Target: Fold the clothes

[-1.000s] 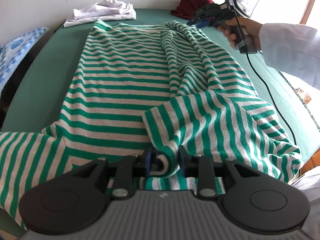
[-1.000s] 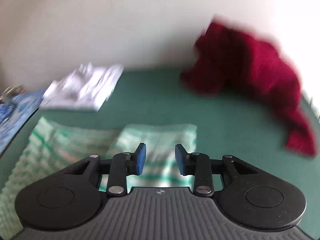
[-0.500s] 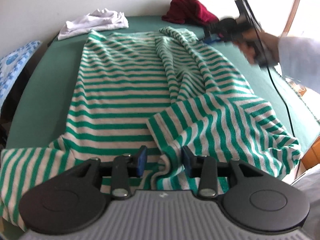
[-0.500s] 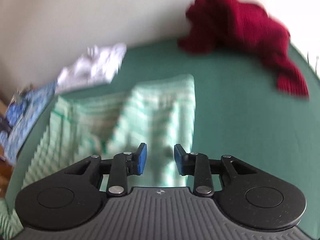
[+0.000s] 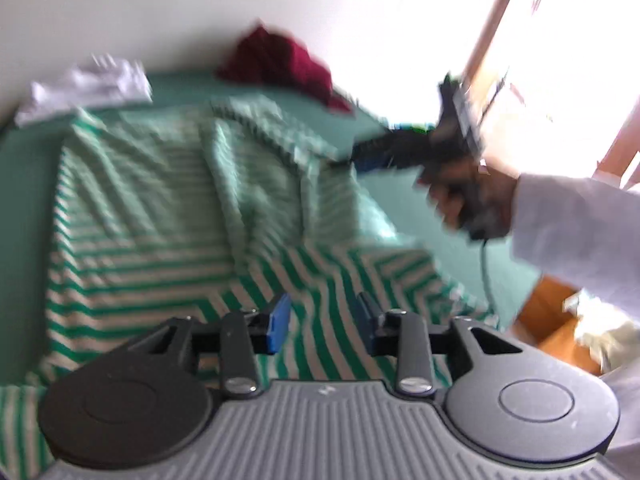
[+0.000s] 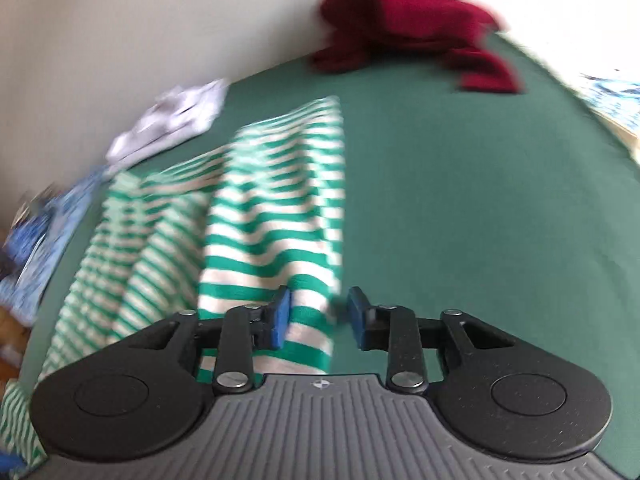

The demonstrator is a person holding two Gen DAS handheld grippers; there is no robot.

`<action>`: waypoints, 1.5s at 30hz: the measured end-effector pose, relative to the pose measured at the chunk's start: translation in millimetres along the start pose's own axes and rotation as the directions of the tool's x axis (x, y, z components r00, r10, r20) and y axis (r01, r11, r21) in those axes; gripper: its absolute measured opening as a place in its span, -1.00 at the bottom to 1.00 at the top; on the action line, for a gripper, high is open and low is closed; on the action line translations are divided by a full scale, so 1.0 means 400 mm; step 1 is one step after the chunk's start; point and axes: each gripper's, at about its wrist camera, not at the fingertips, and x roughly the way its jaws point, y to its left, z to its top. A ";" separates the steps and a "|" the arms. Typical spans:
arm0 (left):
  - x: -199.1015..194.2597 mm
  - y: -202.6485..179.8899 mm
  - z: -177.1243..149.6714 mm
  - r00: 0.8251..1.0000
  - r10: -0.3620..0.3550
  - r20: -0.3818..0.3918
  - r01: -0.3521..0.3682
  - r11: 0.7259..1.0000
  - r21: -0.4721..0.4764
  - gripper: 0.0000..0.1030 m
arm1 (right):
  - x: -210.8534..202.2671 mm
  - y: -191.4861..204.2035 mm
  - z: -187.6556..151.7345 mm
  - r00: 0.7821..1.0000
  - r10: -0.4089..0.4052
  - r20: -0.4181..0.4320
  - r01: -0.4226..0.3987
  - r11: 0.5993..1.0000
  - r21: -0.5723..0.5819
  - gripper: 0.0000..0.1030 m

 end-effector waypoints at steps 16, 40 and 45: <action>0.056 -0.058 -0.056 0.989 0.146 -0.018 -0.147 0.982 -0.115 -0.19 | -0.164 0.040 -0.186 0.920 0.327 -0.217 -0.359 0.924 -0.130 -0.10; -0.298 0.059 -0.309 0.715 0.697 -0.065 -0.502 0.445 -0.742 0.65 | 0.022 0.374 0.121 0.894 0.348 -0.283 -0.404 0.899 -0.170 0.30; -0.302 0.166 -0.275 0.735 0.676 -0.048 -0.524 0.521 -0.674 0.70 | 0.100 0.556 0.240 0.942 0.263 -0.207 -0.303 0.934 -0.192 0.39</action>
